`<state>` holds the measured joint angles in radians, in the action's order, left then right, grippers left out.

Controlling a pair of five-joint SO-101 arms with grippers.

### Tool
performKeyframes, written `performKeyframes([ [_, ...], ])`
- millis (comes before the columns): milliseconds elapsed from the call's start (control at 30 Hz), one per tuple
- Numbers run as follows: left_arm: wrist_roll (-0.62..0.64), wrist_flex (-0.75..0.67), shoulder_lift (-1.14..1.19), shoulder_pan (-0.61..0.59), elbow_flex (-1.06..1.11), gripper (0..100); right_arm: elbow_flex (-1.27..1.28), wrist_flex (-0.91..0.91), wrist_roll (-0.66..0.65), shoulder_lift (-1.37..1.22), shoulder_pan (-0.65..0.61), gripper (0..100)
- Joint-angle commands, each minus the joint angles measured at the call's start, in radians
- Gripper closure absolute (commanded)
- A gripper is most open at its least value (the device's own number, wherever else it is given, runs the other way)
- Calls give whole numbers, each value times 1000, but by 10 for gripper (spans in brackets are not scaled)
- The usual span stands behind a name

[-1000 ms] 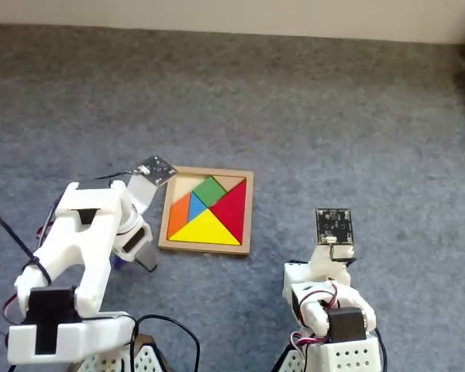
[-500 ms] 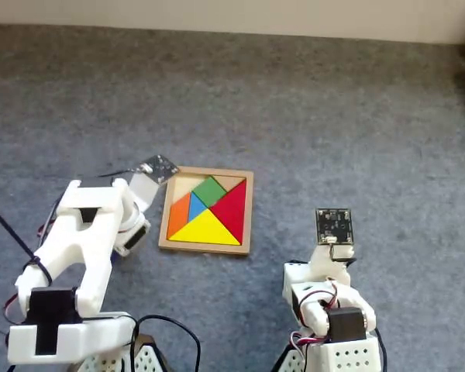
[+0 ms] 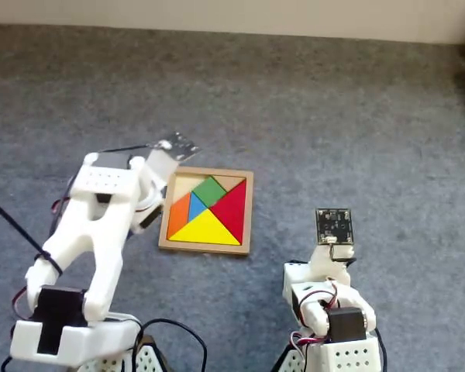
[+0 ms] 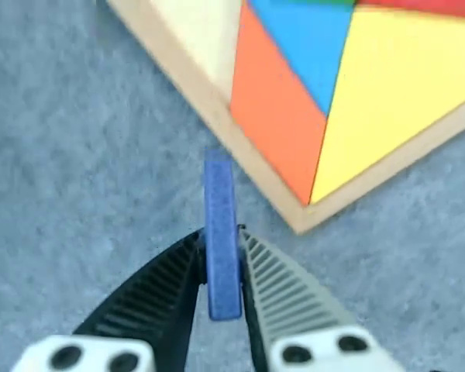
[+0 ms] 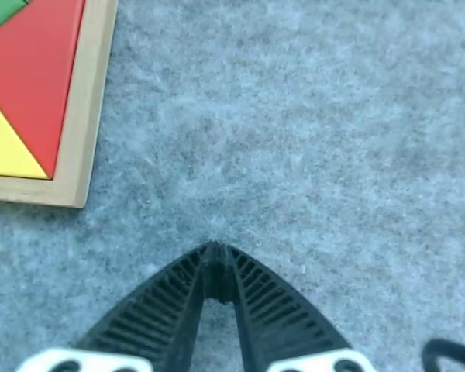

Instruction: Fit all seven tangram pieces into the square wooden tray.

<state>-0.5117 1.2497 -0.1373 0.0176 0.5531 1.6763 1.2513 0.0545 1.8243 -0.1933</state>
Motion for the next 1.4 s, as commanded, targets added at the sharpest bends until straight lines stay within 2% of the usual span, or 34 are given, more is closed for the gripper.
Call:
performKeyframes([
  [0,63,-2,-18,101,-111,995,142,5,-11,19,4,986],
  [133,84,-11,-13,179,-163,995,142,5,-11,19,4,986],
  [200,84,-60,-13,203,-160,995,142,5,-11,19,4,986],
  [433,86,-198,116,219,-199,993,142,5,-11,19,4,986],
  [633,86,-192,275,237,-335,992,142,5,-11,19,4,986],
  [767,86,-112,292,295,-384,992,142,5,-11,19,4,986],
  [867,86,-84,292,320,-392,934,142,5,-11,19,4,986],
  [967,86,-87,294,312,-386,858,142,5,-11,19,4,986],
  [1367,80,-87,295,205,-392,856,142,5,-11,19,4,986],
])
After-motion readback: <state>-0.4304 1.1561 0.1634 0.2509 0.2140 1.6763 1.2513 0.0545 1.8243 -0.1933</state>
